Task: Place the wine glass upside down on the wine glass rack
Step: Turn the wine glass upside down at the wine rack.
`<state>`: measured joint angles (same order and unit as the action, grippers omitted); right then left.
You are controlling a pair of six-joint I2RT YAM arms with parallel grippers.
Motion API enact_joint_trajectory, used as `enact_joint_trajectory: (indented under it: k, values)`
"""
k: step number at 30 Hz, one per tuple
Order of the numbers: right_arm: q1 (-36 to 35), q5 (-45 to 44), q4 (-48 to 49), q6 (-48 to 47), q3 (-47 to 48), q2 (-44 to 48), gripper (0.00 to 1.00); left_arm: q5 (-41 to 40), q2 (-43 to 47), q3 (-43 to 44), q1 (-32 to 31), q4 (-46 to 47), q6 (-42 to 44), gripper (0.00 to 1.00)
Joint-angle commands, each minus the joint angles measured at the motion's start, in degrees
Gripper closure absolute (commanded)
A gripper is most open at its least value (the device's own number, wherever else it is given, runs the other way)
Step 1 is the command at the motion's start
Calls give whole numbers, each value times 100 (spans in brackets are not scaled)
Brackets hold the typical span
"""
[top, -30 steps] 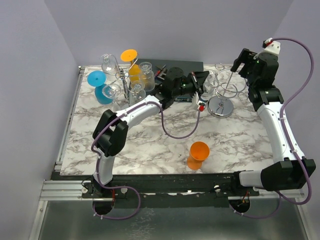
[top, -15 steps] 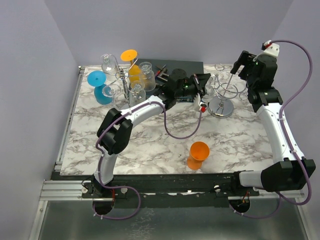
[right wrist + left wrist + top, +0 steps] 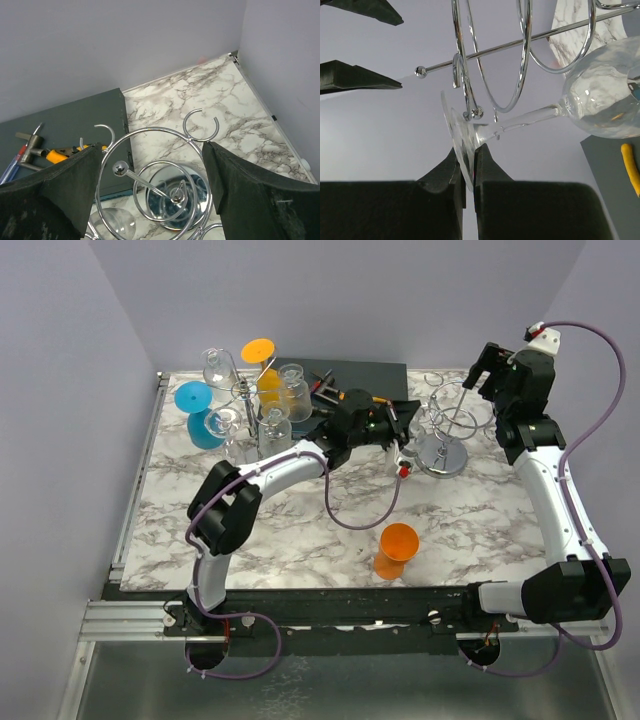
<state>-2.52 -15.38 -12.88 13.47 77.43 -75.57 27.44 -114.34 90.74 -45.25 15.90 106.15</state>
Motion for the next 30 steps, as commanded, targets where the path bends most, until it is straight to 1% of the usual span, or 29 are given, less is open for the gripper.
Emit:
enact_joint_trajectory:
  k: [1, 4, 8, 16, 30]
  values:
    - [54, -77, 120, -43, -70, 12, 12, -143, 540, -310, -62, 344, -34, 100]
    - [52, -18, 121, -8, -79, -18, 12, -230, 660, -425, -61, 429, -125, 100]
    - [59, 42, 102, 54, -74, -73, 12, -119, 683, -427, -79, 467, -137, 100]
    - [57, 87, 90, 94, -79, -129, 13, -20, 394, -45, -231, 489, -133, 100]
    - [58, 209, 153, 99, -165, -123, 13, -133, -4, 388, -237, 476, 46, 100]
